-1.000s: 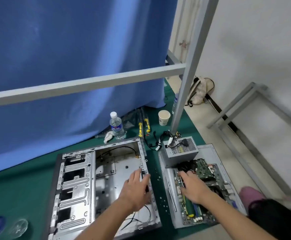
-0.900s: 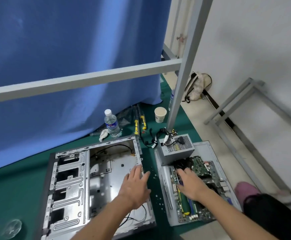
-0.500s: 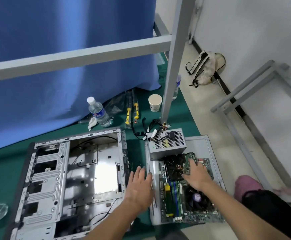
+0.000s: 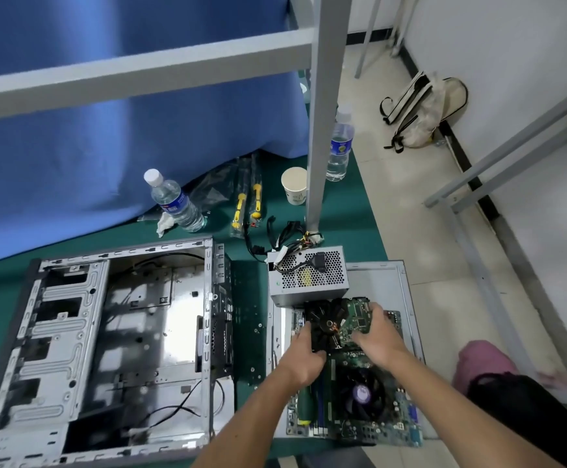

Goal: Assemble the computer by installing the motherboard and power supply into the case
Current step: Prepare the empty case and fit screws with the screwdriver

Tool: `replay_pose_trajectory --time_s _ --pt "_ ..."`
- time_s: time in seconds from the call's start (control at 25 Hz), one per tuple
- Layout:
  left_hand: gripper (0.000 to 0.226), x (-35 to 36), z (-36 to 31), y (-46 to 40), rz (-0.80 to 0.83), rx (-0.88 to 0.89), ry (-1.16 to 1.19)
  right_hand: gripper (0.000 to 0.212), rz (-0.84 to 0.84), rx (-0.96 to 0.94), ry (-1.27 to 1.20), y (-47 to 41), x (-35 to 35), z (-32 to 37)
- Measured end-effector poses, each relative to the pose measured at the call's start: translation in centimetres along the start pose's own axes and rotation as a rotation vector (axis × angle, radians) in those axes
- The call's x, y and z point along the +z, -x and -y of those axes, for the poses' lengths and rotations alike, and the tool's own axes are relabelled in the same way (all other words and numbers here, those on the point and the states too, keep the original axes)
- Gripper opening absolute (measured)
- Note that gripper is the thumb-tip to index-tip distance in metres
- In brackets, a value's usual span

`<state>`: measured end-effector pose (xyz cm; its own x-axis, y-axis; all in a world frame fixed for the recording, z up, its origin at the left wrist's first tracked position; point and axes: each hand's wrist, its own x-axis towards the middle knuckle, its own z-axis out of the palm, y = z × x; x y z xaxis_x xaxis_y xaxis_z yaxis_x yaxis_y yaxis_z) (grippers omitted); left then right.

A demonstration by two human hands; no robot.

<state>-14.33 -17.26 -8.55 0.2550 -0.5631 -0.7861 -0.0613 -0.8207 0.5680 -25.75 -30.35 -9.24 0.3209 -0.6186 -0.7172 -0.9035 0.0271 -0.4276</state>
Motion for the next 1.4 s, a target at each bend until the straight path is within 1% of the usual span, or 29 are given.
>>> replay_pose_trajectory --time_s 0.12,0.24,0.28,0.4,0.44,0.52,0.6,0.68,0.76,0.84,0.92,1.04,1.12,1.28,1.4 --pt "0.058 0.7 -0.6 -0.6 -0.082 -0.051 0.154 0.066 -0.005 0.057 -0.094 -0.5 0.1 0.0" --pt "0.058 0.8 -1.4 -1.1 -0.142 -0.129 0.347 0.054 -0.066 0.100 -0.115 -1.0 0.0 0.0" --pt "0.058 0.7 -1.5 -1.1 -0.153 -0.156 0.417 0.055 -0.081 0.111 -0.127 -1.0 -0.2 -0.2" --pt "0.061 0.9 -1.3 -0.5 -0.211 -0.236 0.575 0.072 -0.072 0.151 -0.252 -1.1 -1.2 -1.3" --pt "0.061 1.0 -1.1 -0.3 -0.225 -0.250 0.620 0.075 -0.068 0.163 -0.306 -0.9 -1.5 -1.4" --pt "0.058 1.2 -0.9 0.2 -0.224 -0.257 0.727 0.074 -0.066 0.177 -0.417 -0.5 -1.9 -1.5" --pt "0.052 1.0 -0.5 0.6 -0.206 -0.258 0.826 0.069 -0.016 0.182 -0.545 0.1 -2.6 -1.2" --pt "0.048 0.5 0.2 1.3 -0.195 -0.250 0.841 0.068 0.093 0.192 -0.665 1.1 -3.4 -0.9" --pt "0.043 -0.5 0.8 2.2 -0.179 -0.217 0.850 0.076 0.200 0.185 -0.702 2.2 -3.9 -0.7" --pt "0.042 -1.7 1.0 3.4 -0.143 -0.169 0.865 0.085 0.263 0.151 -0.726 3.0 -3.9 -0.7" --pt "0.045 -3.3 1.1 4.9 -0.133 -0.108 0.838 0.090 0.295 0.107 -0.785 4.3 -3.1 -0.8" --pt "0.044 -5.3 1.0 6.4 -0.122 -0.032 0.753 0.089 0.288 0.072 -0.887 5.8 -1.5 -0.6" --pt "0.041 -6.5 0.9 7.8 -0.128 0.007 0.708 0.084 0.269 0.045 -0.933 7.3 -0.5 0.0" --pt "0.041 -8.8 1.1 10.1 -0.140 0.072 0.657 0.076 0.224 -0.013 -0.989 9.5 0.8 2.1" --pt "0.041 -11.2 3.1 12.2 -0.141 0.120 0.654 0.075 0.208 -0.092 -0.998 11.5 3.1 4.3"
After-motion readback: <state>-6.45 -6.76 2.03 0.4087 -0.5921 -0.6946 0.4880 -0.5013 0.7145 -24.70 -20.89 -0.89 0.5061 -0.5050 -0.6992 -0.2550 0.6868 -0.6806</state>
